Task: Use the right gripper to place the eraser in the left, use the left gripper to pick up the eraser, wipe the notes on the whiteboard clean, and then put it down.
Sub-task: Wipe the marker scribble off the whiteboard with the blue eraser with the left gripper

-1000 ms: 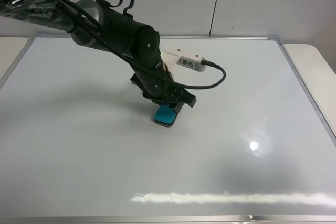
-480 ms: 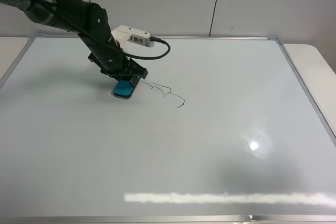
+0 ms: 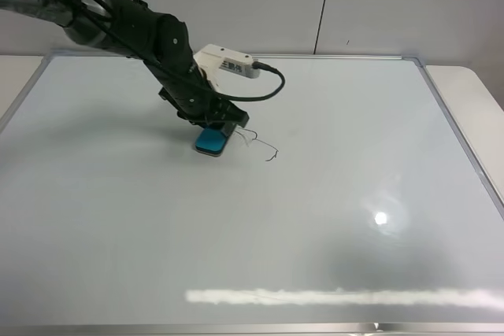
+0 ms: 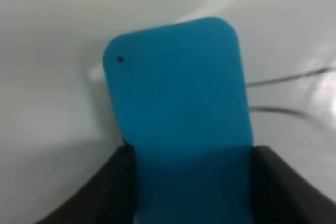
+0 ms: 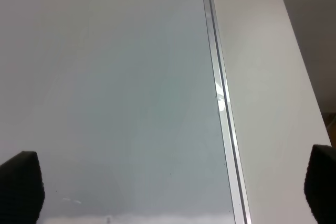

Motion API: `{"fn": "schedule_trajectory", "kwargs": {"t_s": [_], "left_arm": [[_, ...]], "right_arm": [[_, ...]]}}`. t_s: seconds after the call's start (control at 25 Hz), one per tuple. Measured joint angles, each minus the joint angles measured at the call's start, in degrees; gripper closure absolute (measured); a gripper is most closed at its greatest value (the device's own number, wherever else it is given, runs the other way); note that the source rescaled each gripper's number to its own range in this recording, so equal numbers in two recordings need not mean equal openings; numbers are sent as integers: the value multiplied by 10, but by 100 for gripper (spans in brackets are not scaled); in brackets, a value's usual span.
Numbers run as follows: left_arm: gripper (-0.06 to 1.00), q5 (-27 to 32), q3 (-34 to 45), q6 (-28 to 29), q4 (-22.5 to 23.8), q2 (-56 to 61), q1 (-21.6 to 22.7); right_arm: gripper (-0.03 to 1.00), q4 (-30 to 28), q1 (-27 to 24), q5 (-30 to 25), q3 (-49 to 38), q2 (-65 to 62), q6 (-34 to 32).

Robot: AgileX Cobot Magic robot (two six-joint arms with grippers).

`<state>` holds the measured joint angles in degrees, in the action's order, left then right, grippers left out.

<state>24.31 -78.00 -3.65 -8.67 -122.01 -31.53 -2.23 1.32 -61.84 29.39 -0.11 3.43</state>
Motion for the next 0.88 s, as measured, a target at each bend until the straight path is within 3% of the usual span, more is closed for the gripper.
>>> {"fn": "schedule_trajectory", "kwargs": {"t_s": [0.24,0.4,0.72,0.88], "left_arm": [[92,-17,4,1,-69,-4,-85],[92,-17,4,3,-86,-6,-125],[92,-16,3,4,-92,-13,-118],[92,-18,2,6,-50,-15,-85]], "right_arm": [[-3,0,0,0,0,0,0],[-3,0,0,0,0,0,0],[-3,0,0,0,0,0,0],[-3,0,0,0,0,0,0]]}}
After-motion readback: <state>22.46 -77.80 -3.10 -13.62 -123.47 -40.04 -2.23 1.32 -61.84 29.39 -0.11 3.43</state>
